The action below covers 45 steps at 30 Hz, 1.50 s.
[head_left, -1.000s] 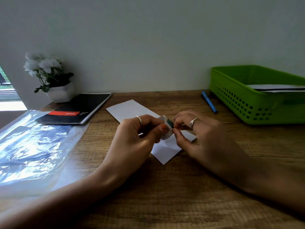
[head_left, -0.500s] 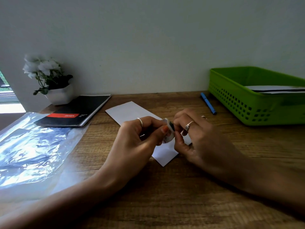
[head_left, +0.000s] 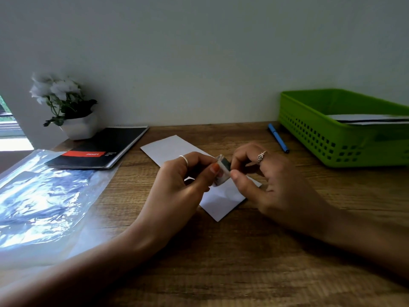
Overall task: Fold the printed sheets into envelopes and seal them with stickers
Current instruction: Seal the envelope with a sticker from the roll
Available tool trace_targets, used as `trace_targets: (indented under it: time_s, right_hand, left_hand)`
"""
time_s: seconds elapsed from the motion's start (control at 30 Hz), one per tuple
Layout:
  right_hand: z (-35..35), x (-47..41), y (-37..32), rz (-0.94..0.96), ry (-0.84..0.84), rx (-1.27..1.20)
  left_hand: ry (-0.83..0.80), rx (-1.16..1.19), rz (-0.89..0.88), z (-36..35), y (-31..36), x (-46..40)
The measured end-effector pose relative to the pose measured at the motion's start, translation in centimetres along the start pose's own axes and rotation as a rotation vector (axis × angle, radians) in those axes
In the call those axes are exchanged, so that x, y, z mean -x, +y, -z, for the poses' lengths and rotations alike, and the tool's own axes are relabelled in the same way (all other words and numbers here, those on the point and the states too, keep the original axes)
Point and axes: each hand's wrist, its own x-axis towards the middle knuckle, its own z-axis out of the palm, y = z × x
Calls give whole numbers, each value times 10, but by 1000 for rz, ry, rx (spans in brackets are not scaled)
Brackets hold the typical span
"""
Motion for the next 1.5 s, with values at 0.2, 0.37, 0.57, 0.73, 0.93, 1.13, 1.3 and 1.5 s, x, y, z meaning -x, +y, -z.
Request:
trace_targets:
  time_s: [0.2, 0.37, 0.57, 0.73, 0.93, 1.13, 1.3, 1.5]
  right_hand:
    - [2, -1, -1, -92, 1, -131]
    - [5, -4, 4, -198, -97, -342]
    - [7, -5, 5, -191, -70, -386]
    - [6, -4, 6, -183, -52, -347]
    - [4, -3, 9, -185, -52, -309]
    - [5, -5, 9, -249, -73, -571]
    - [8, -7, 10, -322, -82, -699]
    - [6, -6, 8, -291, -70, -653]
  left_hand:
    - [-43, 26, -27, 1, 0, 0]
    - [-80, 51, -27, 1, -1, -1]
    - [-114, 65, 20, 0, -2, -1]
    - [-119, 48, 23, 0, -2, -1]
    - [-181, -39, -25, 3, 0, -2]
    - [-214, -138, -8, 16, -3, -9]
    - [-254, -64, 13, 14, 0, -9]
    - [-272, 83, 95, 10, 0, -6]
